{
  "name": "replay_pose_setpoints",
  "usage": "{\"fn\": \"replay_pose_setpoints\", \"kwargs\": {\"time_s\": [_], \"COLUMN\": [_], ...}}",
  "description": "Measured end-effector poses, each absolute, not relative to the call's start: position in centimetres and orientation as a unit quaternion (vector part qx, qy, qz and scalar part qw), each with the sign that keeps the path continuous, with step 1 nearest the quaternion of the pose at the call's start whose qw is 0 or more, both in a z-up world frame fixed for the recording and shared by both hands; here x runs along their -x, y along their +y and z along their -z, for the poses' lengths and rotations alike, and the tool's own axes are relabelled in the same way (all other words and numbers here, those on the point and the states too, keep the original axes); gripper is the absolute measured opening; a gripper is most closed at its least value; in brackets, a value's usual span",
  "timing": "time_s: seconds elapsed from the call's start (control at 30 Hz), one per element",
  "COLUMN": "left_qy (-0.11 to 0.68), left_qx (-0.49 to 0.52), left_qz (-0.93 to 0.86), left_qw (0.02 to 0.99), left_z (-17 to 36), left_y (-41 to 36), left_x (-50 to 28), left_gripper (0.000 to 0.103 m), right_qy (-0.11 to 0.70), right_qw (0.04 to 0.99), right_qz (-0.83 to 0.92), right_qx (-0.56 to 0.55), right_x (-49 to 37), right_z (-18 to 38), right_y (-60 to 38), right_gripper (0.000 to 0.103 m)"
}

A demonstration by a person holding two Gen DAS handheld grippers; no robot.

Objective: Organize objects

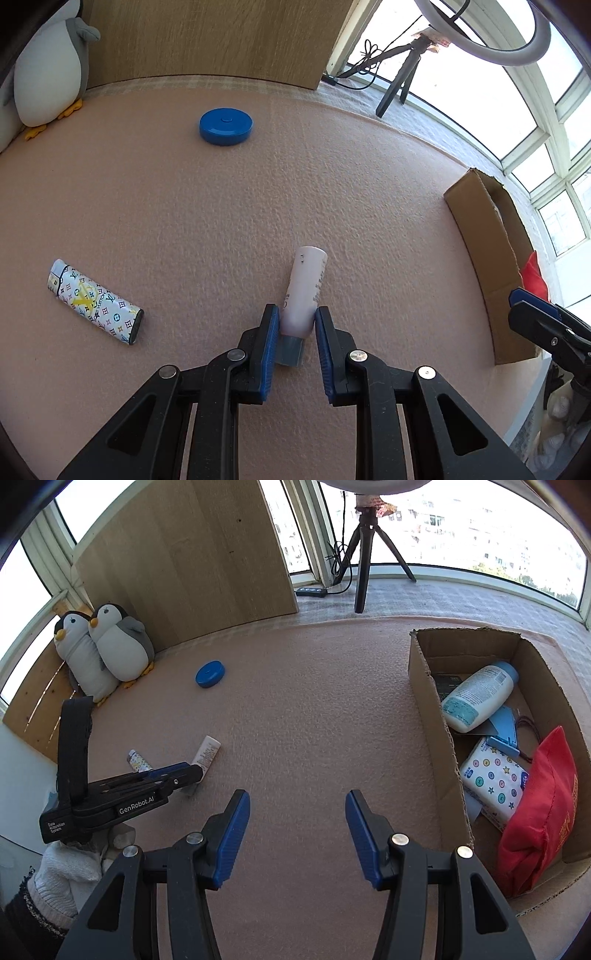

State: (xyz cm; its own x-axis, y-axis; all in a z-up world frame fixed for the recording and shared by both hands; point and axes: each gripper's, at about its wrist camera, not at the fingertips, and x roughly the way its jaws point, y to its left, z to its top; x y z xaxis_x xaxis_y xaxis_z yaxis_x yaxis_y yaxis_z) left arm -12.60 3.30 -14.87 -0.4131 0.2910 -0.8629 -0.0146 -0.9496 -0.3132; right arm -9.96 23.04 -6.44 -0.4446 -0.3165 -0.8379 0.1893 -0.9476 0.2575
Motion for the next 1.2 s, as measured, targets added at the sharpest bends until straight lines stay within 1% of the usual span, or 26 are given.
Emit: {"fn": "replay_pose_setpoints", "kwargs": {"time_s": [0.03,0.07,0.1,0.17,0.33,0.5,0.6,0.83,0.9,1.0,1.13,1.2], "left_qy": [-0.131,-0.136,-0.144,-0.154,-0.165,-0.192,-0.207,-0.206,-0.195,-0.181,-0.133,-0.114], "left_qx": [0.537,0.541,0.541,0.531,0.507,0.524,0.533,0.548,0.549,0.55,0.554,0.555], "left_qz": [-0.828,-0.826,-0.824,-0.83,-0.846,-0.829,-0.82,-0.81,-0.812,-0.815,-0.822,-0.824], "left_qw": [0.092,0.087,0.082,0.071,0.012,-0.029,-0.034,-0.033,-0.03,-0.014,0.006,0.016], "left_z": [14.9,14.8,14.7,13.9,12.0,13.0,13.9,15.4,15.4,15.4,15.3,15.4], "left_y": [3.2,3.0,2.5,1.2,-3.2,-7.6,-8.9,-9.1,-8.8,-8.1,-6.2,-5.5], "left_x": [12.4,12.1,11.9,11.3,10.2,10.4,10.8,13.0,13.6,14.5,15.3,15.5], "left_gripper": [0.024,0.031,0.042,0.051,0.053,0.053,0.053,0.053,0.055,0.054,0.054,0.052], "right_qy": [-0.062,-0.061,-0.061,-0.06,-0.057,-0.055,-0.056,-0.065,-0.065,-0.064,-0.079,-0.086], "right_qw": [0.152,0.154,0.158,0.164,0.175,0.183,0.185,0.194,0.196,0.198,0.199,0.199], "right_qz": [0.847,0.845,0.844,0.841,0.837,0.835,0.832,0.82,0.818,0.815,0.808,0.804], "right_qx": [-0.506,-0.508,-0.51,-0.512,-0.516,-0.517,-0.52,-0.535,-0.537,-0.541,-0.55,-0.553], "right_x": [10.1,10.3,10.4,10.6,10.8,10.7,10.9,11.6,11.6,11.8,12.3,12.6], "right_z": [6.6,6.7,6.9,7.0,7.4,7.4,7.6,8.5,8.7,9.0,9.5,9.8], "right_y": [22.8,22.5,22.2,21.7,20.6,19.7,19.3,17.8,17.2,16.5,15.7,15.2], "right_gripper": [0.05,0.05,0.05,0.05,0.05,0.05,0.05,0.05,0.05,0.05,0.05,0.05]}}
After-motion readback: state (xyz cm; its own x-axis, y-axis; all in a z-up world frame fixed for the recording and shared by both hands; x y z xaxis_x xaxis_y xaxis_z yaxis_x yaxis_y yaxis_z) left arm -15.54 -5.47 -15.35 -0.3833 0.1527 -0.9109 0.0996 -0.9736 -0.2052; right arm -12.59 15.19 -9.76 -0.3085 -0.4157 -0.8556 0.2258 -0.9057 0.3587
